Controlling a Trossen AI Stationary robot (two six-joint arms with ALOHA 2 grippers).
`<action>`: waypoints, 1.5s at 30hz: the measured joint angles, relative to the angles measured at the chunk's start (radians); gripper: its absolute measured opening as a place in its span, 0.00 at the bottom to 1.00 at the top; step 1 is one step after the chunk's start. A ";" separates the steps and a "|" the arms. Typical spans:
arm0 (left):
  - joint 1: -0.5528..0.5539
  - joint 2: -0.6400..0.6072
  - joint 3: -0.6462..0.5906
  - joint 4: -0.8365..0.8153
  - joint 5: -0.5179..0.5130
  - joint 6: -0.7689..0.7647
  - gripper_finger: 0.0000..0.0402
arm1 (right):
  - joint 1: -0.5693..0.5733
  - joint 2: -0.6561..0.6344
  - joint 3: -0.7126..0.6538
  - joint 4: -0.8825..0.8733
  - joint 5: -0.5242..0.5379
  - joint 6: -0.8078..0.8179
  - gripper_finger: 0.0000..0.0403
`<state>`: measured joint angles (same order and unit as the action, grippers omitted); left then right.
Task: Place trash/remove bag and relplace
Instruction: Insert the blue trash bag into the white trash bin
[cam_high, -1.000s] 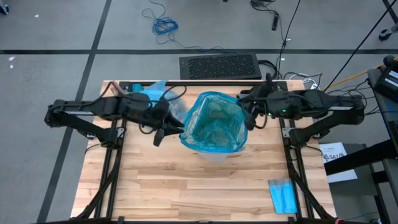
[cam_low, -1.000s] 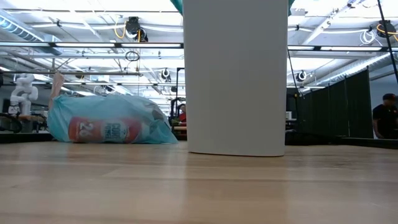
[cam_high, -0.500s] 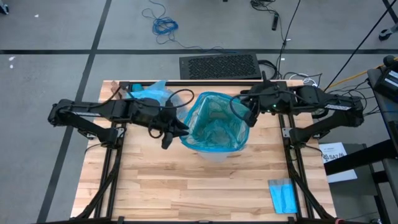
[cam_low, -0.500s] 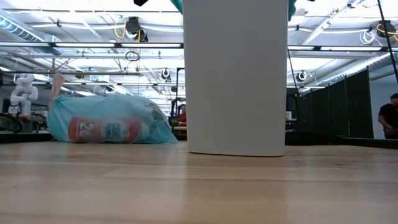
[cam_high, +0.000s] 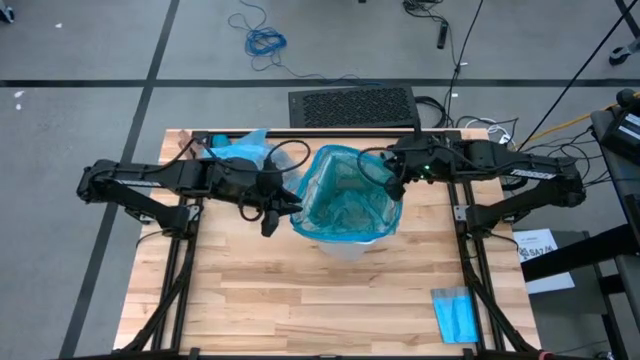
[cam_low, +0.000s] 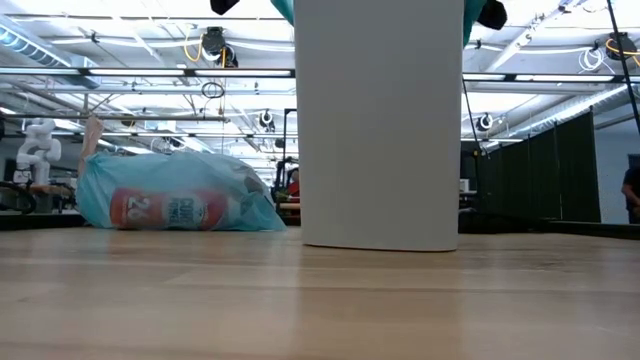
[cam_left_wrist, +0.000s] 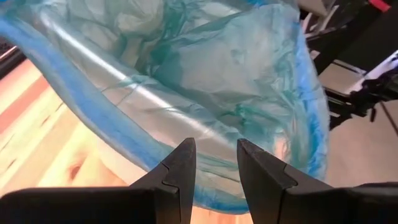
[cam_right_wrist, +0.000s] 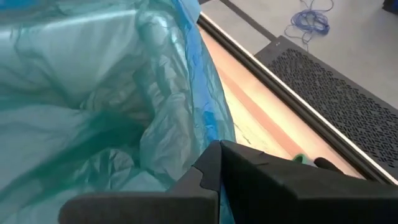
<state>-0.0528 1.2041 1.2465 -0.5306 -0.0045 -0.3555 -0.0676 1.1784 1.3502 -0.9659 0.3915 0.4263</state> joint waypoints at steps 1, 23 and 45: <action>0.000 0.000 0.000 -0.007 -0.005 0.003 0.28 | -0.004 0.000 -0.007 0.014 0.001 0.000 0.00; 0.033 0.000 0.000 -0.057 -0.030 0.032 0.28 | -0.172 -0.048 -0.111 0.066 -0.193 -0.022 0.00; 0.061 0.000 0.000 -0.022 -0.029 0.049 0.28 | -0.269 0.019 -0.060 0.408 -0.497 -0.206 0.00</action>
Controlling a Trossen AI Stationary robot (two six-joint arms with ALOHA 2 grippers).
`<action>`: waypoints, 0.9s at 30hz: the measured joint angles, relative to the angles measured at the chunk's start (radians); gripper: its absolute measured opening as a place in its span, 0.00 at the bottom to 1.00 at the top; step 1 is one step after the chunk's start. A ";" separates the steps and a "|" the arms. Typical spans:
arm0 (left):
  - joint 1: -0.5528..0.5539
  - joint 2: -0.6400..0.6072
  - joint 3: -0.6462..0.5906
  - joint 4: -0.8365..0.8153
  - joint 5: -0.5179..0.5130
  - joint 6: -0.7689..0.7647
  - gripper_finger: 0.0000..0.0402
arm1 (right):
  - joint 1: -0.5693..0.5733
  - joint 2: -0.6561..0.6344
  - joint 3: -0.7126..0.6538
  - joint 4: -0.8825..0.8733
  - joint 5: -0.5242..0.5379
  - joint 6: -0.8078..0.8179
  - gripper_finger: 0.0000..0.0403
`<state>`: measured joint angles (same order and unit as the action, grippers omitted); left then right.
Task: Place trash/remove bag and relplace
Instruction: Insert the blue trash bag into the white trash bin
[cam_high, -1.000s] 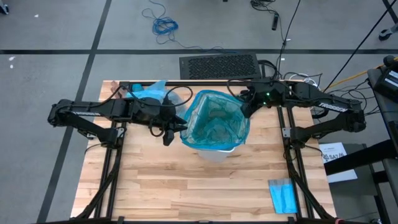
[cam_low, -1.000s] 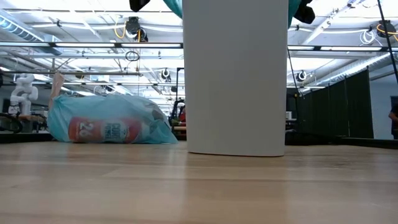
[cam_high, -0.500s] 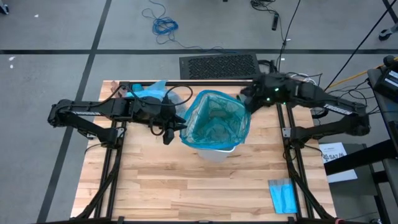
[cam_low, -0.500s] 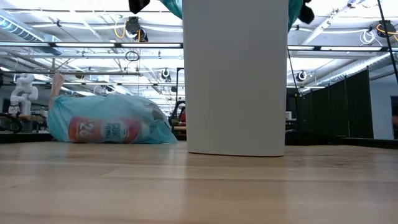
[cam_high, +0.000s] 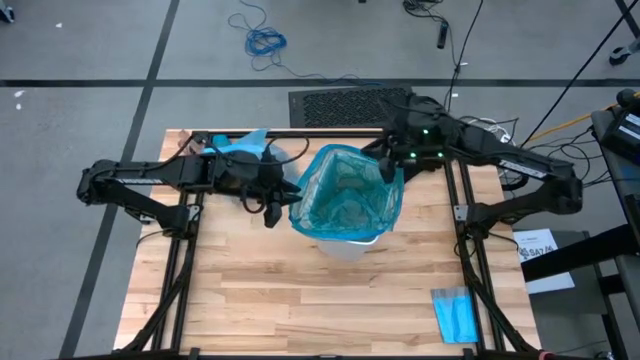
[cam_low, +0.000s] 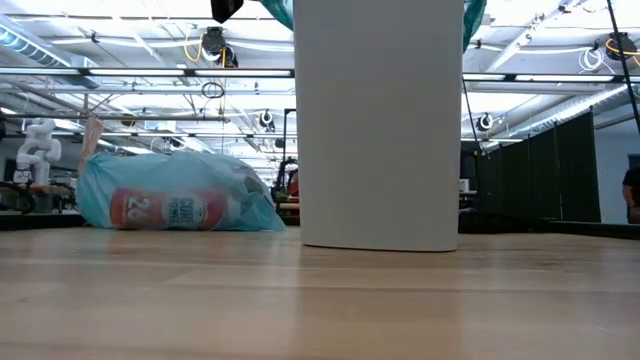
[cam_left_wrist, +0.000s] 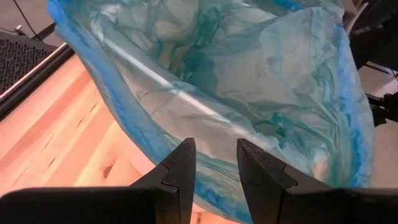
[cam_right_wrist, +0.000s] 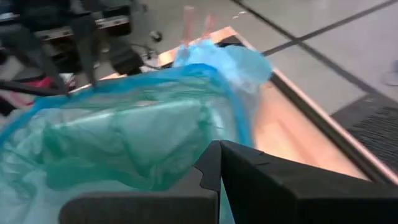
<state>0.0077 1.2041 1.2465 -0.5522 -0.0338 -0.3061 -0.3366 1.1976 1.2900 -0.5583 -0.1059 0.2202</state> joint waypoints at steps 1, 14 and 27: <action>0.003 0.000 0.000 0.000 0.001 0.000 0.28 | -0.006 0.011 0.000 0.009 -0.025 -0.001 0.00; 0.013 0.000 0.000 -0.004 0.014 0.002 0.28 | -0.153 0.100 0.000 -0.019 -0.171 -0.005 0.00; 0.039 0.107 -0.001 -0.003 0.097 0.001 0.28 | -0.183 0.147 -0.001 -0.069 -0.289 -0.034 0.00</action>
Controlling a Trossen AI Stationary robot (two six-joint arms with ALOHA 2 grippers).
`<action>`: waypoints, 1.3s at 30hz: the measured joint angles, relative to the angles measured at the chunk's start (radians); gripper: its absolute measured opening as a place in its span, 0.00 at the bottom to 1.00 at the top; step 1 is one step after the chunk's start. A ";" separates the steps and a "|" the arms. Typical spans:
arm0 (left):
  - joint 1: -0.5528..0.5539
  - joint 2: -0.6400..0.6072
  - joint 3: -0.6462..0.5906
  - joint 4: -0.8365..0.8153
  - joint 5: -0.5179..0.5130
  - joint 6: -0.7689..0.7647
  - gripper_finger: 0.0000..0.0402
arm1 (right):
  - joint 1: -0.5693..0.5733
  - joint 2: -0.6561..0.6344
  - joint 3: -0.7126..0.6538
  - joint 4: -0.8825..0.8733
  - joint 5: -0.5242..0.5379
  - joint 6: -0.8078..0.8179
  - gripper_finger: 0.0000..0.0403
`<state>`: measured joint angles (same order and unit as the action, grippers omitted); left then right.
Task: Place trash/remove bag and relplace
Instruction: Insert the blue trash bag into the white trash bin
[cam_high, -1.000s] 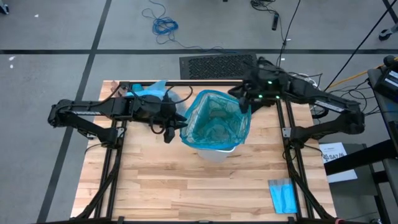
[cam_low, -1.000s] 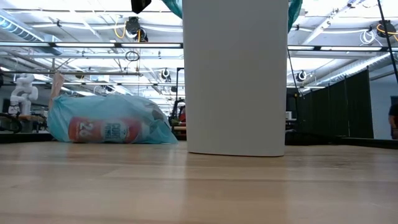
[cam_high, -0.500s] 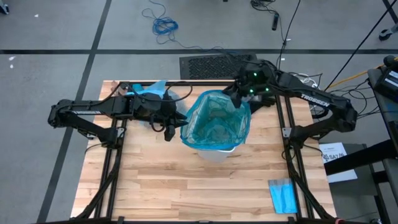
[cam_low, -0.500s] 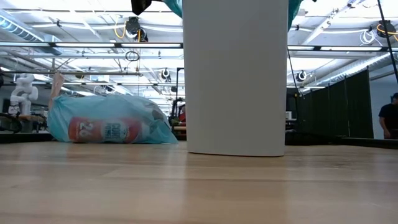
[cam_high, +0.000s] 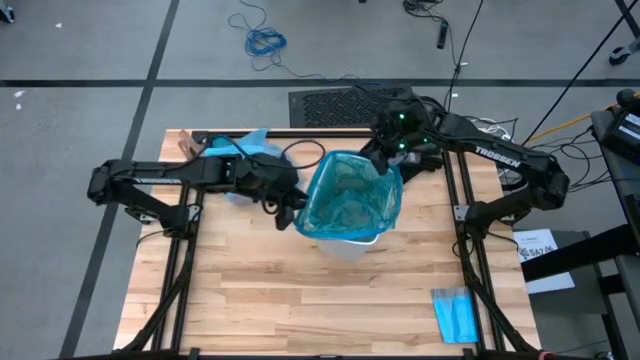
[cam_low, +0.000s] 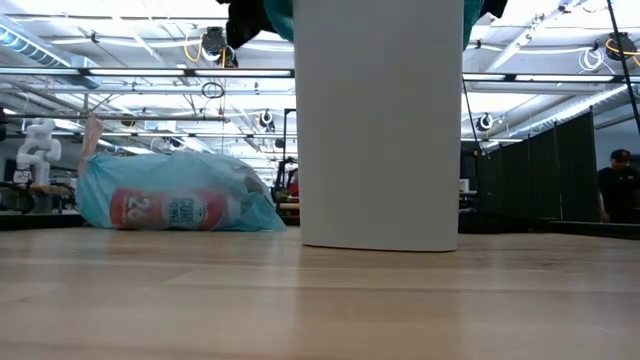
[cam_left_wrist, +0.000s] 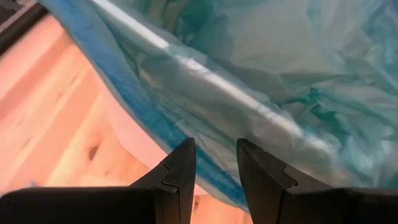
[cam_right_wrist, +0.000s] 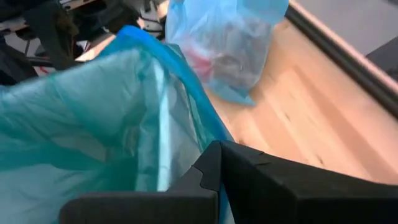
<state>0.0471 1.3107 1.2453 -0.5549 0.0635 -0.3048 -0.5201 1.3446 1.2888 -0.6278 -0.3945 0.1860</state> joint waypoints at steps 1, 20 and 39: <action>0.000 0.008 0.000 0.000 0.009 0.000 0.28 | 0.000 0.004 -0.005 -0.001 -0.006 0.000 0.00; 0.000 0.017 0.000 0.025 0.047 -0.003 0.28 | -0.009 -0.083 -0.056 0.057 0.111 0.037 0.00; 0.000 0.017 0.000 0.023 0.049 0.006 0.28 | 0.282 -0.422 -0.083 -0.157 0.333 0.154 0.00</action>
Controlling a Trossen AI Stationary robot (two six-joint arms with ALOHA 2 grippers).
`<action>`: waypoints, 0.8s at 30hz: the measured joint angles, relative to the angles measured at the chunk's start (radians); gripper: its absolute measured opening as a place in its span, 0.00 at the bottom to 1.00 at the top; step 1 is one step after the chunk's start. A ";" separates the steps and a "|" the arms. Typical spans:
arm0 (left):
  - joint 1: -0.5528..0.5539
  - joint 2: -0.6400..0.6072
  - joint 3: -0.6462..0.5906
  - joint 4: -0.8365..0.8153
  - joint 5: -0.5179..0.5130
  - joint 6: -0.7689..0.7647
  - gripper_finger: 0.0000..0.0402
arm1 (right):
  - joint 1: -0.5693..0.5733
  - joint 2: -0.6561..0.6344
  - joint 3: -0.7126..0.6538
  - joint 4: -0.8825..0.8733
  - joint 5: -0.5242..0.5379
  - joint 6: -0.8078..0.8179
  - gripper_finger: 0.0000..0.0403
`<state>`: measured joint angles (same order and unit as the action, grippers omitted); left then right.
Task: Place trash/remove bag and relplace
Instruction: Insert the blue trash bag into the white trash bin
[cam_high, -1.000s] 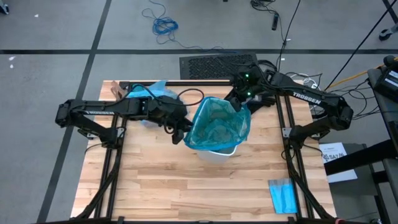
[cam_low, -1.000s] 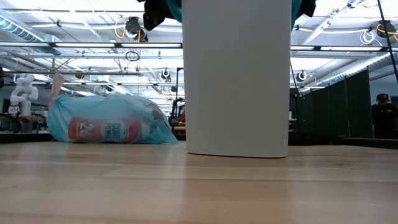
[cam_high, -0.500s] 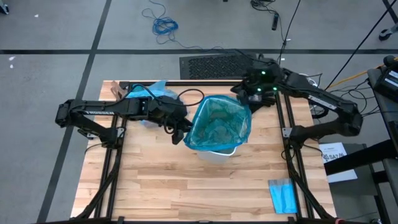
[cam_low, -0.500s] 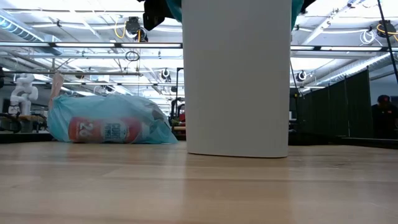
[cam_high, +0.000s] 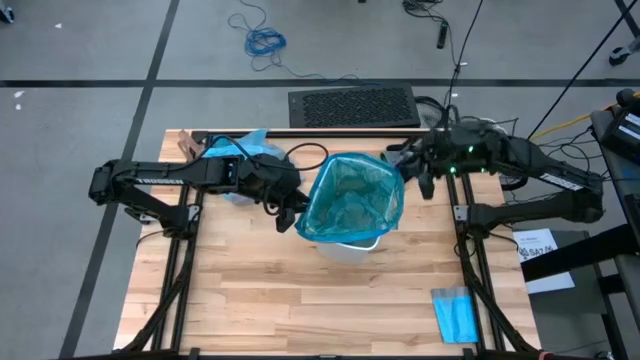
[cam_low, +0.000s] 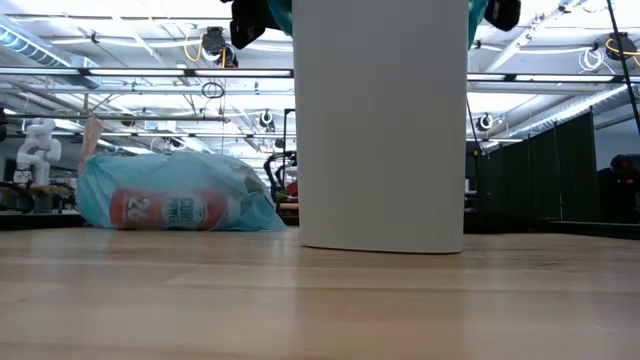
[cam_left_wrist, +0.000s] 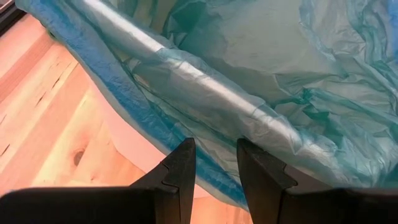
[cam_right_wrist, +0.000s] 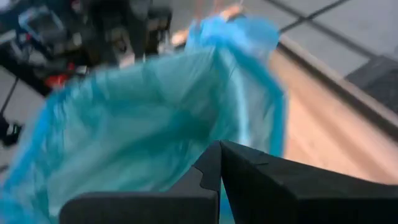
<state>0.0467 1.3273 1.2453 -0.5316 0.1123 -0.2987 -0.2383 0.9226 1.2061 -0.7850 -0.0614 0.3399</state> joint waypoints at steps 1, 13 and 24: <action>0.000 0.000 0.000 0.000 0.000 0.000 0.28 | 0.029 -0.001 -0.018 -0.003 0.008 0.011 0.00; 0.000 0.000 0.000 0.002 0.000 -0.007 0.28 | 0.240 -0.038 -0.114 0.027 0.110 0.120 0.00; 0.000 0.000 0.000 0.060 0.008 -0.008 0.28 | 0.281 -0.020 -0.114 -0.046 0.124 0.144 0.00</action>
<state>0.0463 1.3270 1.2453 -0.4712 0.1208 -0.3072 0.0427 0.9025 1.0924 -0.8308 0.0630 0.4837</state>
